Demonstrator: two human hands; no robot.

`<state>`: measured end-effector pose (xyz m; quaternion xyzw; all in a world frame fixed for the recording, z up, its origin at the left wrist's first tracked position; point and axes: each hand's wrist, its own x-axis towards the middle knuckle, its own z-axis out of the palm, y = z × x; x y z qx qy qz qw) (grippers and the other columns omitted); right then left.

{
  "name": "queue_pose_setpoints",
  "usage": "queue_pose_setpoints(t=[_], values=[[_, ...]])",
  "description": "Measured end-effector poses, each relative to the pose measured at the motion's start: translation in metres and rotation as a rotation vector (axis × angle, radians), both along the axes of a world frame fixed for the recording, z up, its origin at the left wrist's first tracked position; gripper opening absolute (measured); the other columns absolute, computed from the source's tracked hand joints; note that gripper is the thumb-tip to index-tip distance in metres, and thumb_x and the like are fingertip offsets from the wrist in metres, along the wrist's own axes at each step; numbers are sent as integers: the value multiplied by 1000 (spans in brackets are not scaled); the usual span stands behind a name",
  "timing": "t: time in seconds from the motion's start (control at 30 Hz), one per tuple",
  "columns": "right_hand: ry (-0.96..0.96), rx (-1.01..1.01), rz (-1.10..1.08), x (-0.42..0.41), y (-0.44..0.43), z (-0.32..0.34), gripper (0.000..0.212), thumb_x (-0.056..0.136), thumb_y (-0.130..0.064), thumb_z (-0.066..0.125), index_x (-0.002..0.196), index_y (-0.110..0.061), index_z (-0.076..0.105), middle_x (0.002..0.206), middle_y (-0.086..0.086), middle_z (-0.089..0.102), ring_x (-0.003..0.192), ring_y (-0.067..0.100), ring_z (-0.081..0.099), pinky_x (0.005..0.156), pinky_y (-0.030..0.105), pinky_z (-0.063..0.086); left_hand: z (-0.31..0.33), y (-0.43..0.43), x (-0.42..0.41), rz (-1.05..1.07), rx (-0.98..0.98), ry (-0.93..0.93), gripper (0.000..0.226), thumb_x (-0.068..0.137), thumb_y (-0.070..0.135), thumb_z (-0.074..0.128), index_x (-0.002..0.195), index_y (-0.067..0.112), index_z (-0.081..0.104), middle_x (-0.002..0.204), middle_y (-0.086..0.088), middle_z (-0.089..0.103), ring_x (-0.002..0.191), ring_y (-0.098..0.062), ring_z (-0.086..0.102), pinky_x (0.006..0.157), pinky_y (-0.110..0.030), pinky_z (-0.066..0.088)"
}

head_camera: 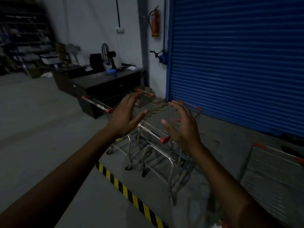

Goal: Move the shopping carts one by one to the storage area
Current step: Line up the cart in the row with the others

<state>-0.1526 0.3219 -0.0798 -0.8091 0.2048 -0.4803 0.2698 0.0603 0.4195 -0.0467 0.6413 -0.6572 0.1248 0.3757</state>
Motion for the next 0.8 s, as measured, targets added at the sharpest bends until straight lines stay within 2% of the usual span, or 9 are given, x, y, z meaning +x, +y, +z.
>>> queue_pose_setpoints(t=[0.17, 0.37, 0.5, 0.63, 0.73, 0.8], values=[[30, 26, 45, 52, -28, -17, 65, 87, -59, 56, 141, -23, 50, 149, -7, 43, 137, 11, 41, 102, 49, 48, -27, -18, 47, 61, 47, -13, 61, 98, 46, 54, 147, 13, 39, 144, -9, 46, 131, -22, 46, 105, -34, 40], [96, 83, 28, 112, -91, -62, 65, 86, -61, 57, 140, -26, 49, 147, -7, 45, 134, 11, 43, 100, 48, 49, -68, -69, 102, 100, 159, -66, 63, 99, 47, 54, 148, 12, 37, 145, -11, 46, 129, -23, 45, 99, -29, 36], [152, 133, 5, 150, -142, -94, 62, 86, -59, 58, 136, -24, 53, 145, -1, 48, 133, 18, 45, 102, 43, 47, -96, -118, 140, 85, 283, -69, 68, 97, 54, 49, 148, 11, 37, 145, -11, 46, 129, -25, 46, 99, -37, 44], [226, 213, -46, 179, -178, -133, 51, 88, -40, 68, 132, -18, 56, 136, 3, 54, 125, 21, 48, 94, 36, 46, -129, -166, 175, 95, 442, -107, 76, 93, 65, 40, 147, 11, 40, 148, -13, 43, 128, -28, 48, 98, -45, 49], [344, 262, -53, 198, -201, -166, 53, 86, -50, 61, 131, -21, 57, 137, 2, 53, 124, 22, 48, 90, 34, 45, -158, -198, 206, 114, 605, -166, 92, 88, 82, 24, 146, 13, 40, 147, -11, 42, 123, -32, 52, 93, -52, 50], [410, 299, -41, 209, -213, -184, 52, 87, -49, 65, 130, -21, 57, 140, 2, 51, 127, 23, 46, 91, 36, 46, -175, -214, 225, 136, 708, -192, 99, 83, 88, 22, 150, 17, 33, 152, -12, 37, 128, -35, 49, 99, -55, 47]])
